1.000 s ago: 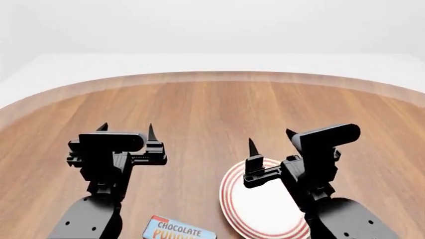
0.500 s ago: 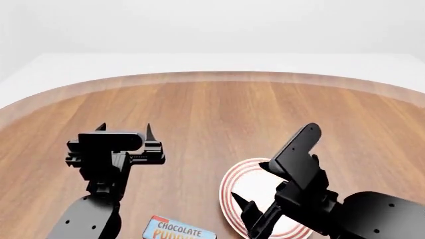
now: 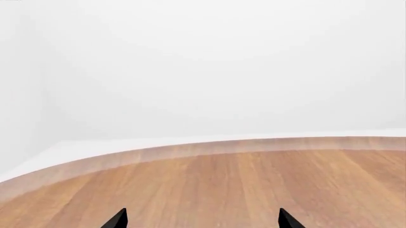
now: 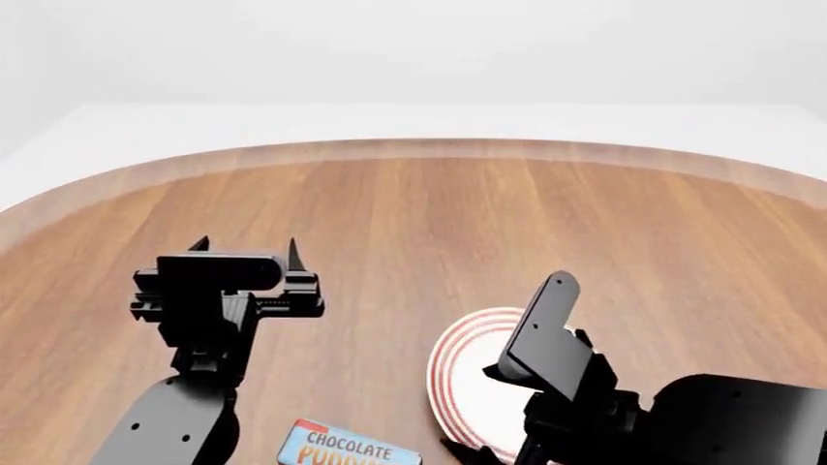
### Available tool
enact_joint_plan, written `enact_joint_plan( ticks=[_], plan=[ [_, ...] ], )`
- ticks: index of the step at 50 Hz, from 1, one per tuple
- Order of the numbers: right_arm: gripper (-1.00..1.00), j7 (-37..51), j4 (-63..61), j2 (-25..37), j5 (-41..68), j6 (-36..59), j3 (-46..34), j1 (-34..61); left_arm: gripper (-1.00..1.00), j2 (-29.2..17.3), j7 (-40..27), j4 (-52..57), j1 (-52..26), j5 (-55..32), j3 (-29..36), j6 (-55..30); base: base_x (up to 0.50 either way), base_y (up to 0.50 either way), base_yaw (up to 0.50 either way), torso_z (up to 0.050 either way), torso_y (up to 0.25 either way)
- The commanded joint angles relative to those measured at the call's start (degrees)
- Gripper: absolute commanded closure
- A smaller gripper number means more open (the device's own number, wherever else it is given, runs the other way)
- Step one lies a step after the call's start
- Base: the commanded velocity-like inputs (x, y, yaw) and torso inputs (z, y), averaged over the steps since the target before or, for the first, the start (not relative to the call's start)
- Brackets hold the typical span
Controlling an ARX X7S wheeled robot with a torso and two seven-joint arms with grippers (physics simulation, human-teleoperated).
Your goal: Put the chocolate pudding to the right of the plate.
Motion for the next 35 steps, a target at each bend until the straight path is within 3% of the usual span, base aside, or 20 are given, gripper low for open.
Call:
enact_joint_plan(
  ticks=[1,35],
  plan=[
    [-1.0,-1.5,0.9,-2.1,0.5,0.3,-5.0,3.0,-1.0,-0.2,-0.3,0.2,-0.3,-0.1,0.6,-0.3,0.0,0.0,0.0,0.0,0.0],
    [-1.0,-9.2,15.1,-7.8,-10.0,-9.0,-22.6,4.8,-1.0,-0.7,-1.2,1.0,-0.9,-0.7,1.7,-1.0,0.0,0.0,0.0,0.0,0.0]
  ],
)
